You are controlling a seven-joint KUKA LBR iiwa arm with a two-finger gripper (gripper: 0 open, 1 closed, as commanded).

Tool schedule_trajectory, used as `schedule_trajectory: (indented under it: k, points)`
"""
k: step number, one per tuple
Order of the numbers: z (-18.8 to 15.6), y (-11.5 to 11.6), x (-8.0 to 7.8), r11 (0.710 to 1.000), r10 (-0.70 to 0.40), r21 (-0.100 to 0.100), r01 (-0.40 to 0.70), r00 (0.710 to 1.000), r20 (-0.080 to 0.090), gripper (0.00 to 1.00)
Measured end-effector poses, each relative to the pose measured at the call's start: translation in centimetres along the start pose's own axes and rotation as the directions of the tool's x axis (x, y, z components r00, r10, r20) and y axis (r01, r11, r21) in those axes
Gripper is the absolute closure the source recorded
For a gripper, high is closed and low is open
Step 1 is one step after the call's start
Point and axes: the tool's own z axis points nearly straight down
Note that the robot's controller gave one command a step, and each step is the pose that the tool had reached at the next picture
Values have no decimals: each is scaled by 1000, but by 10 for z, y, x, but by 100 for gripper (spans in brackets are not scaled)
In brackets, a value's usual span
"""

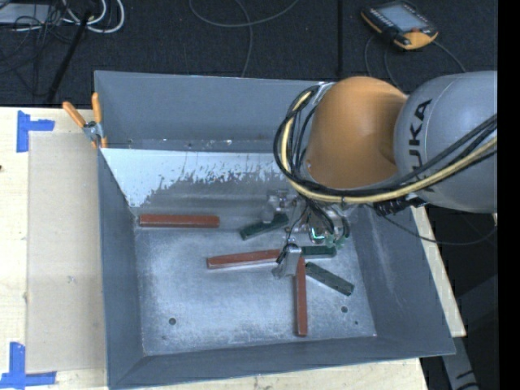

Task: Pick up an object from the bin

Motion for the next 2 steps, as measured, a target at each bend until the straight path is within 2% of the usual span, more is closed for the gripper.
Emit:
schedule_trajectory:
  k: [1,2]
  points:
    - [-4,0,-2,1000,2,-1,-2,1000,7,0]
    - [71,-17,-29,997,79,-2,-79,997,12,0]
